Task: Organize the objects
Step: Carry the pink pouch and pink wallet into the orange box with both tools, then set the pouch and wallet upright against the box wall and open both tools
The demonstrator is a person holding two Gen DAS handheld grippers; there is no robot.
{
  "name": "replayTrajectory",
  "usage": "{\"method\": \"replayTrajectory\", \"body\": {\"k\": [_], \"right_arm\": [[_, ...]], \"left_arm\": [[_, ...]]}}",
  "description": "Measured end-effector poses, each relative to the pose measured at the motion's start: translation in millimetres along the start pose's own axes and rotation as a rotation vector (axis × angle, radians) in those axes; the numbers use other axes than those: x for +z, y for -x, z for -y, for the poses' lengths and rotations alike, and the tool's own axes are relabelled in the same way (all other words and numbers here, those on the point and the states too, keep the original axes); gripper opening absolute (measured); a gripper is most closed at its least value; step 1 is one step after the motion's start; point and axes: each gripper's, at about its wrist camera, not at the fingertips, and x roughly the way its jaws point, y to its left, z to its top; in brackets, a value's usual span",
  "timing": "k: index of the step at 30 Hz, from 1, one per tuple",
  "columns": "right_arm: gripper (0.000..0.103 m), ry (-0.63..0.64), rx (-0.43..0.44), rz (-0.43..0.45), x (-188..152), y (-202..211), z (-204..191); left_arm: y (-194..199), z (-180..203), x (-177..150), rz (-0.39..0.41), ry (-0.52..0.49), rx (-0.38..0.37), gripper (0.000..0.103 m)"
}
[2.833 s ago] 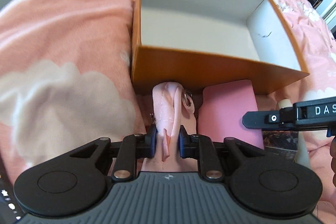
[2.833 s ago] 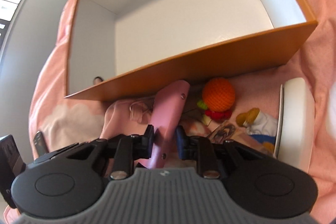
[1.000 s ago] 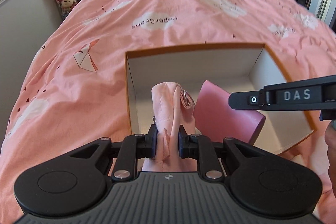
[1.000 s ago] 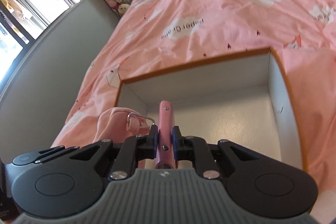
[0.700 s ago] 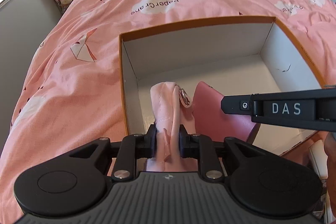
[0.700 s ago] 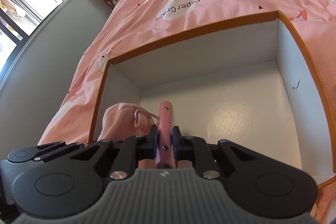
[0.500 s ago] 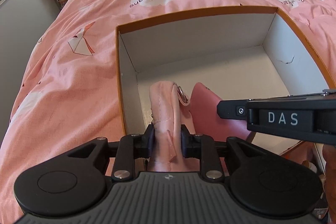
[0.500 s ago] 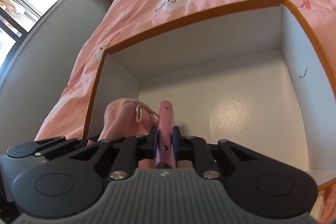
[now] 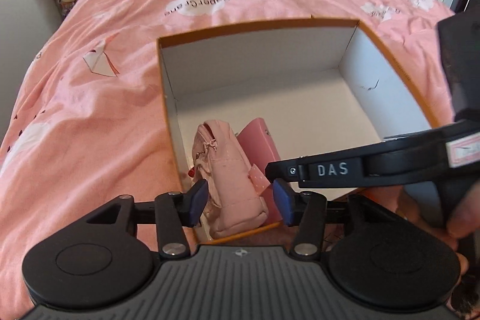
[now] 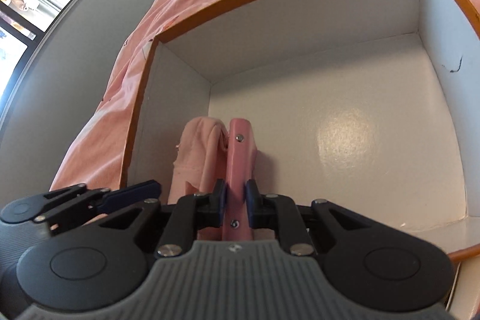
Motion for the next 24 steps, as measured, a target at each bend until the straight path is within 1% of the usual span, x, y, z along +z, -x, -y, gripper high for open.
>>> {"method": "replayTrajectory", "body": {"k": [3, 4, 7, 10, 11, 12, 13, 14, 16, 18, 20, 22, 24], "right_arm": [[0.015, 0.029, -0.005, -0.003, 0.2, -2.3, -6.1], [0.015, 0.041, -0.008, -0.004, 0.2, -2.6, -8.6], [0.015, 0.085, -0.022, -0.013, 0.4, -4.2, -17.8], [0.015, 0.143, -0.049, -0.020, -1.1, -4.5, -28.5], [0.015, 0.161, -0.057, -0.024, -1.4, -5.3, -33.3], [0.015, 0.181, -0.063, -0.031, -1.8, -6.1, -37.7], [0.015, 0.204, -0.074, -0.034, -2.2, -7.3, -42.8], [0.015, 0.231, -0.086, -0.037, -2.8, -8.5, -47.9], [0.015, 0.278, -0.106, -0.043, -3.7, -11.0, -55.6], [0.015, 0.304, -0.094, -0.053, -3.8, -13.0, -58.8], [0.016, 0.305, -0.055, -0.085, -0.8, -19.4, -54.7], [0.018, 0.237, 0.001, -0.125, 2.6, -25.1, -41.5], [0.020, 0.180, 0.046, -0.138, 3.1, -25.1, -30.0]], "left_arm": [[17.2, -10.5, -2.5, 0.030, 0.036, -0.043, 0.060], [22.2, -13.5, -3.3, 0.037, 0.047, -0.046, 0.060], [32.8, -18.7, -4.9, 0.067, 0.051, -0.024, 0.060], [31.2, -31.7, -4.8, 0.057, 0.110, -0.030, 0.059], [29.5, -36.1, -5.0, 0.051, 0.137, -0.042, 0.057], [26.8, -41.6, -4.9, 0.044, 0.164, -0.053, 0.052], [24.4, -45.6, -4.8, 0.038, 0.189, -0.059, 0.050], [21.9, -50.9, -6.4, 0.030, 0.214, -0.067, 0.045], [16.2, -59.9, -7.8, 0.015, 0.267, -0.071, 0.043], [14.2, -66.1, -9.9, 0.012, 0.293, -0.077, 0.043], [12.7, -70.2, -10.9, 0.010, 0.311, -0.091, 0.043], [10.5, -71.5, -11.6, 0.006, 0.316, -0.095, 0.043], [6.6, -71.4, -11.8, 0.001, 0.323, -0.096, 0.043]]}}
